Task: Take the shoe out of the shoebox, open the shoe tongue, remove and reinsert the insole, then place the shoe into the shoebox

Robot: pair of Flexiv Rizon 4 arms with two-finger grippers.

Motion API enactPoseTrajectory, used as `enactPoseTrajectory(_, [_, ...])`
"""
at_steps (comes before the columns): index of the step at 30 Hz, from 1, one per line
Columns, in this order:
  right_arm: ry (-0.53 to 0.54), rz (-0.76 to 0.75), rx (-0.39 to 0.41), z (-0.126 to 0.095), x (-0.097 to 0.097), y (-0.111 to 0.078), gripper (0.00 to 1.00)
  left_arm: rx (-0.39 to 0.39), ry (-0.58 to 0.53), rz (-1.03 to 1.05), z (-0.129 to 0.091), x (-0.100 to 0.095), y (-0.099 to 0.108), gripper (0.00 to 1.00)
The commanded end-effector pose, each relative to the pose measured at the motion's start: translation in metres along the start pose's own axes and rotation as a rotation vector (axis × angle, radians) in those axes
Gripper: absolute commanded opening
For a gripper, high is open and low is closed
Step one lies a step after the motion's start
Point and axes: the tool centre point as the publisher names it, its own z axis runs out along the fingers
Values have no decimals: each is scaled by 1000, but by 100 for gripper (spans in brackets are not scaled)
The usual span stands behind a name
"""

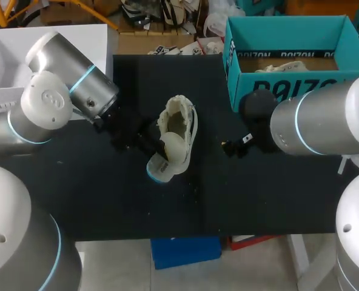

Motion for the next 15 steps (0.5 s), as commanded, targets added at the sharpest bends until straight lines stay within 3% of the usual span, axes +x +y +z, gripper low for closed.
enactPoseTrajectory(1, [-3, 1, 1, 1, 2, 0, 100, -6, 4, 0, 8, -2, 7, 0])
enactPoseTrajectory(15, [-3, 1, 1, 1, 2, 0, 100, -35, -7, 6, 8, -8, 37, 0])
